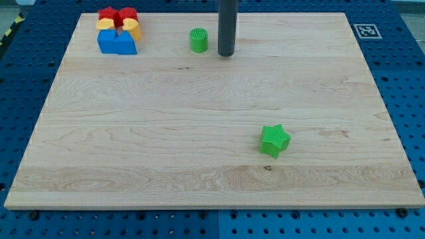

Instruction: Move the green circle on the right side of the red circle

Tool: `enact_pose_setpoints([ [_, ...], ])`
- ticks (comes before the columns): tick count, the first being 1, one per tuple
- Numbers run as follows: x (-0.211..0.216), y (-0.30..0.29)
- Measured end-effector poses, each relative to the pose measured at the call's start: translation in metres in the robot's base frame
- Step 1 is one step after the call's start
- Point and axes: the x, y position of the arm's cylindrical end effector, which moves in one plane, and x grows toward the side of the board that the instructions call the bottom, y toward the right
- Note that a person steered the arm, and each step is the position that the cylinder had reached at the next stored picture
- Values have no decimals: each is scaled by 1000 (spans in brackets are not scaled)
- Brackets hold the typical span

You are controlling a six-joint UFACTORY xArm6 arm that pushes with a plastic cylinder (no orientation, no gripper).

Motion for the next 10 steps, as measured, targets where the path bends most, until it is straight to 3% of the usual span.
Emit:
enact_pose_setpoints([
  [2, -22, -70],
  [4, -14, -21],
  [5, -23, -36],
  [7, -39, -121],
  [10, -56, -96],
])
